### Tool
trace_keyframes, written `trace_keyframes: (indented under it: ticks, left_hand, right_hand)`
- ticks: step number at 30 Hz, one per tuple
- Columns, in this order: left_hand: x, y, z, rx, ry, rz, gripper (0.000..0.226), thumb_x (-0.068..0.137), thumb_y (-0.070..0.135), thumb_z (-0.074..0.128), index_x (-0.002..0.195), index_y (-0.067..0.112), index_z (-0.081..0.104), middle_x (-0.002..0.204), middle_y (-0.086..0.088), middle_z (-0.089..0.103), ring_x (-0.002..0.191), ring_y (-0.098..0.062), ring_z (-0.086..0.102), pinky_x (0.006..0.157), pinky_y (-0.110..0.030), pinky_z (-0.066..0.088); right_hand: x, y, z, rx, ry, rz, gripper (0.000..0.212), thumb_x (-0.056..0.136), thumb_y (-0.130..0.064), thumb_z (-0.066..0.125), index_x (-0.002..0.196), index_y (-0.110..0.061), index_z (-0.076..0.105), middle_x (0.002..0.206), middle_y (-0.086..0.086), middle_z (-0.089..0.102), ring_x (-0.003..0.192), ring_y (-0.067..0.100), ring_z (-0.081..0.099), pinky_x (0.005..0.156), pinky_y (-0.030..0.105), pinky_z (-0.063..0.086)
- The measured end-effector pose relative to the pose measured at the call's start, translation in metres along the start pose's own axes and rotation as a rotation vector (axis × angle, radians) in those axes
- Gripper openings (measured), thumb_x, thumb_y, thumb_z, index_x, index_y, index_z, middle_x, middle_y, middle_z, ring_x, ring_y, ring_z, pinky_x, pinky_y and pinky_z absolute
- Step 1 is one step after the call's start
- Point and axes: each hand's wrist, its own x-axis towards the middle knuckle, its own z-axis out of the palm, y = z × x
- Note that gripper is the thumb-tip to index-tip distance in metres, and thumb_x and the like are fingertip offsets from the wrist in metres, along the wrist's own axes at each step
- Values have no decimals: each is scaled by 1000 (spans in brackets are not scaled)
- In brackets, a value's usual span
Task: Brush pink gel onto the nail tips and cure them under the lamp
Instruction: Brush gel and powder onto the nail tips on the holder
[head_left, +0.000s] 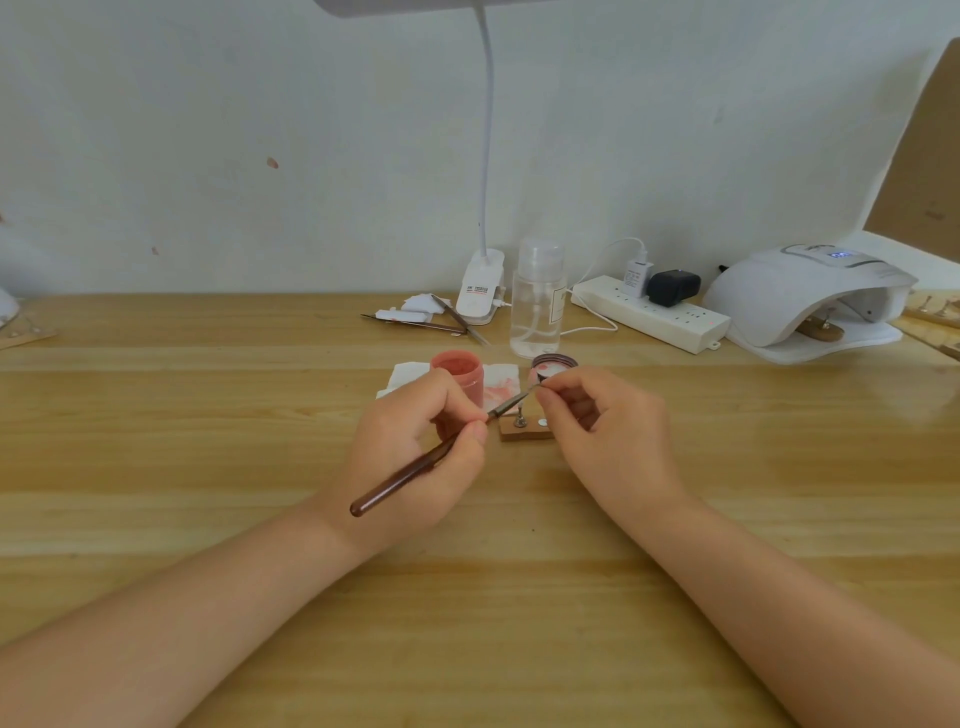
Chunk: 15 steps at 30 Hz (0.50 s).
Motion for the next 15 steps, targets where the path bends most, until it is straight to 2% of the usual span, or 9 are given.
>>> trace_keyframes:
  ticks: [2,4,7,9,11,15]
  left_hand:
    - [0,0,0,-27,30,-25,8,83,17,55,79,24,55,78,11,60,77,-3,58,74,-9,42]
    - [0,1,2,-36,51,-86,12,84,20,57,82,32,56,86,19,64,93,2,60,78,-8,42]
    - [0,2,5,-17,41,-136,19,84,12,61,85,31,59,96,10,68,104,0,61,81,-7,42]
    - [0,2,5,27,24,-96,11,83,7,61,85,18,62,89,3,68,96,1,62,82,-6,42]
    - [0,2,4,49,0,-53,2,83,7,62,82,6,63,78,-2,66,83,-7,62,79,-7,42]
    - [-1,2,1,15,-19,-34,15,83,18,55,78,6,60,74,4,58,69,-11,56,65,-16,44]
  right_hand:
    - [0,0,-1,-3,-6,2,6,85,-13,69,89,-16,72,72,-14,63,70,3,60,65,17,50]
    - [0,0,-1,0,-4,4,6,85,-13,69,90,-16,72,73,-12,65,69,3,60,65,18,50]
    - [-1,0,0,-9,2,-5,5,85,-13,69,89,-15,72,75,-8,66,70,5,60,65,22,51]
    - [0,-1,0,-18,1,-12,5,85,-13,69,89,-15,72,75,-8,67,69,6,60,66,23,51]
    - [0,0,0,-32,-5,-14,5,85,-13,68,89,-16,71,75,-9,66,68,6,60,65,24,52]
    - [0,0,0,-36,-13,-12,5,86,-12,67,89,-15,71,74,-9,65,67,4,58,64,24,51]
